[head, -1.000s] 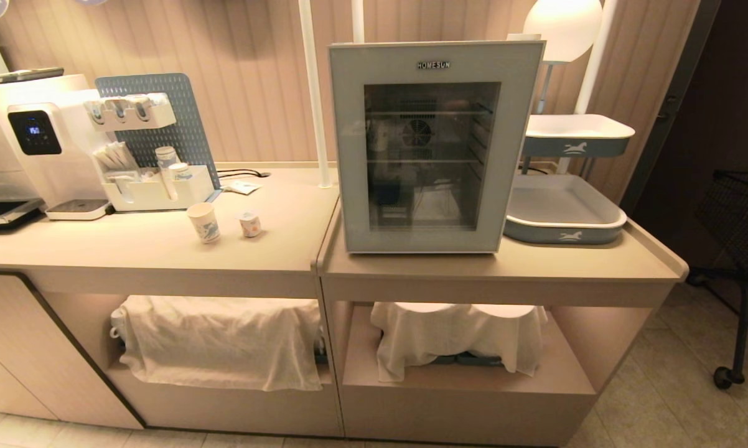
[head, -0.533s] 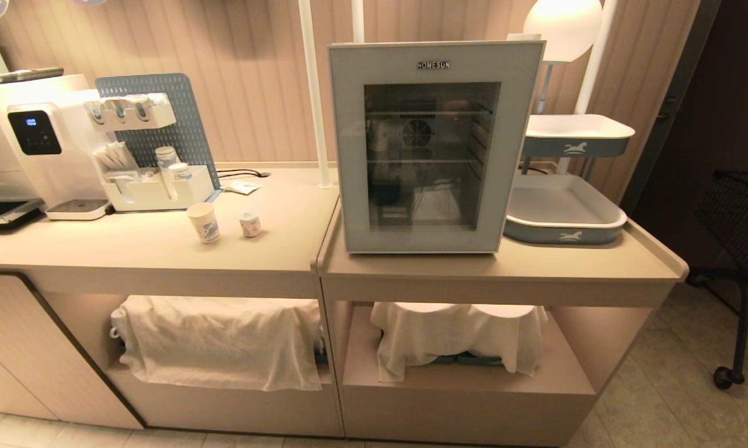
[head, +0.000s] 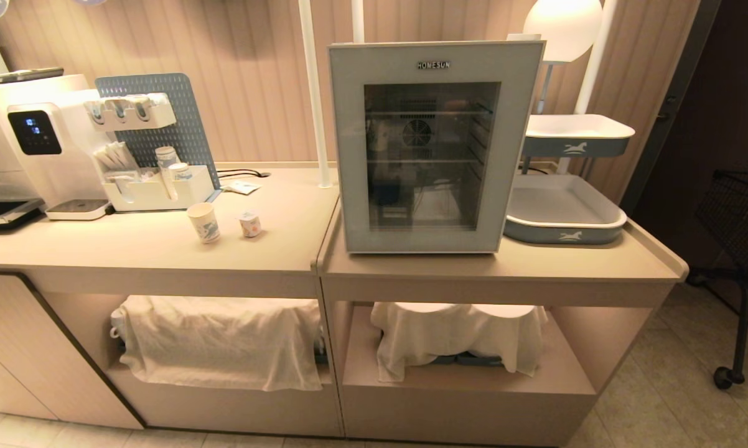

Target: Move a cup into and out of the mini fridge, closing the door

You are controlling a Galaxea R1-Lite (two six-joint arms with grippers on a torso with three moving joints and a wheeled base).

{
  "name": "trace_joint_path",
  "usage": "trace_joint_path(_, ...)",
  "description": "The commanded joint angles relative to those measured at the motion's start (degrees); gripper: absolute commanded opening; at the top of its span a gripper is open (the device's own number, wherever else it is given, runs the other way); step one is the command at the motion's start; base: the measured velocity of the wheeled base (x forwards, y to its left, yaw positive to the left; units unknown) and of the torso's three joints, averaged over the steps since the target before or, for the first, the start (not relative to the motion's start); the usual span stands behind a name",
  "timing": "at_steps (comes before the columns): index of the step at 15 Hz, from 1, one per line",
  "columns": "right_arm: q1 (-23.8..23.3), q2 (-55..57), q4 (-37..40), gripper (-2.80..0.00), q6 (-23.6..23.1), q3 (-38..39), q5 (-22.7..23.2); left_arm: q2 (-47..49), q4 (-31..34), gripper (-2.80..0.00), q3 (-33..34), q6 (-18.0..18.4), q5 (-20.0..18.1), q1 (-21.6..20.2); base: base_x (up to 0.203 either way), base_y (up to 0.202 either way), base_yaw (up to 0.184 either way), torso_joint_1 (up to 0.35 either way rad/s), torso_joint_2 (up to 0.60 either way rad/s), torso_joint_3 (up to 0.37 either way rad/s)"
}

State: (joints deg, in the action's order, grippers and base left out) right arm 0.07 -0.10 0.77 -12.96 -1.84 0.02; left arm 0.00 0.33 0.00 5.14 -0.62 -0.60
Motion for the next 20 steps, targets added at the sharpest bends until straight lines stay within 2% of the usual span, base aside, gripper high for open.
trace_joint_path(1, 0.01, 0.01, 0.02, -2.80, -0.07, 0.05, -0.02, 0.00, 0.02, -2.80, 0.00, 0.04, 0.01, -0.02, 0.000, 0.000, 0.000, 0.000, 0.00, 0.000)
trace_joint_path(20, 0.01, 0.01, 0.02, -2.80, -0.22, 0.08, 0.07, 0.00, 0.02, -2.80, 0.00, 0.04, 0.01, -0.02, 0.000, 0.000, 0.000, 0.000, 0.00, 0.000)
